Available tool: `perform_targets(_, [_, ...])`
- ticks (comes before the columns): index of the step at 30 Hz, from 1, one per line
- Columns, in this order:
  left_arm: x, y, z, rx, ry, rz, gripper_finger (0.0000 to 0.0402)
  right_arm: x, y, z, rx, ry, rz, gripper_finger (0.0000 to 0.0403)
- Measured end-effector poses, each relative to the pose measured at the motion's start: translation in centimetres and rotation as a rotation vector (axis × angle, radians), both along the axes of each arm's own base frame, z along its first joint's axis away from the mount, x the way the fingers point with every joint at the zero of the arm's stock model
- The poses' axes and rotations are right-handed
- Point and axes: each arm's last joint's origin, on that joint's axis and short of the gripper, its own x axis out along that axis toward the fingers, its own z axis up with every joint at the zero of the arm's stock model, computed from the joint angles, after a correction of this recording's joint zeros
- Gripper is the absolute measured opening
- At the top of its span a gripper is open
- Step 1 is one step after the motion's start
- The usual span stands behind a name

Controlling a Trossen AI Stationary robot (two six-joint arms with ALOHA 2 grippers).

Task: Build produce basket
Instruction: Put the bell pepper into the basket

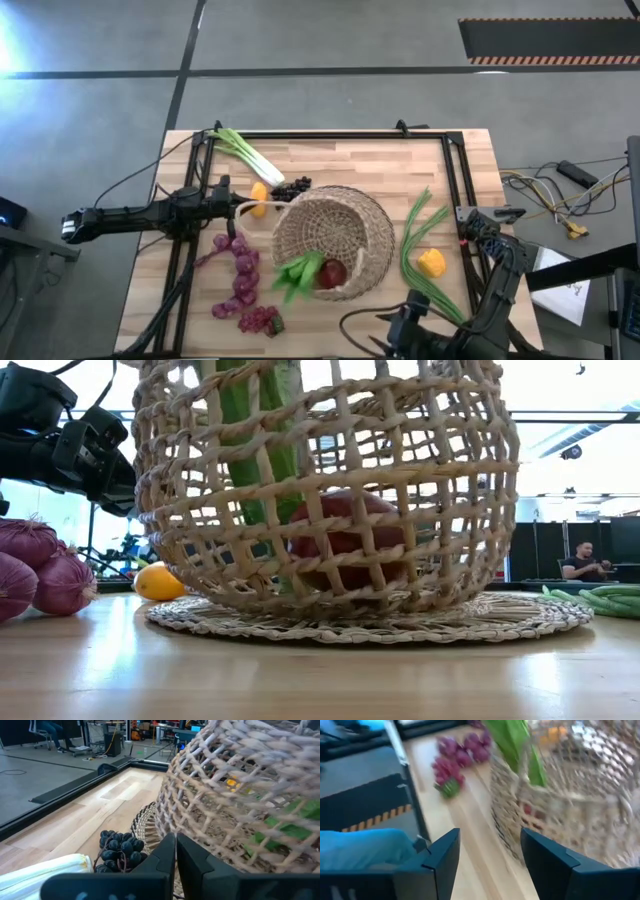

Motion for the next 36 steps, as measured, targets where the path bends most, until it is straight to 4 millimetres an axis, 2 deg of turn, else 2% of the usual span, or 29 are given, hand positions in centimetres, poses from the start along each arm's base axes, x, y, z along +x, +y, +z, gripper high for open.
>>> perform_targets(4, [0.0,0.0,0.0,0.0,0.0,0.0,0.0,0.6,0.6,1.1,0.023,-0.035,0.111,0.0209])
perform_targets(8, [0.0,0.0,0.0,0.0,0.0,0.0,0.0,0.1,0.4,0.7,0.107,0.077,0.114,0.0212])
perform_targets(12, [0.0,0.0,0.0,0.0,0.0,0.0,0.0,-1.0,-0.6,-0.8,0.192,0.264,-0.082,0.0212])
perform_targets(18, [0.0,0.0,0.0,0.0,-0.001,0.0,0.0,-1.0,-1.2,-4.7,0.17,0.405,-0.179,0.0221])
perform_targets(24, [0.0,0.0,0.0,0.0,0.001,0.0,0.0,-1.3,-4.2,-7.7,0.146,0.591,-0.301,0.0258])
perform_targets(30, [0.0,0.0,0.0,0.0,0.002,0.0,0.0,-2.2,-8.8,-8.1,0.143,0.661,-0.405,0.0313])
perform_targets(36, [0.0,0.0,0.0,0.0,0.0,0.0,0.0,-5.1,-12.6,-8.9,0.158,0.73,-0.529,0.0353])
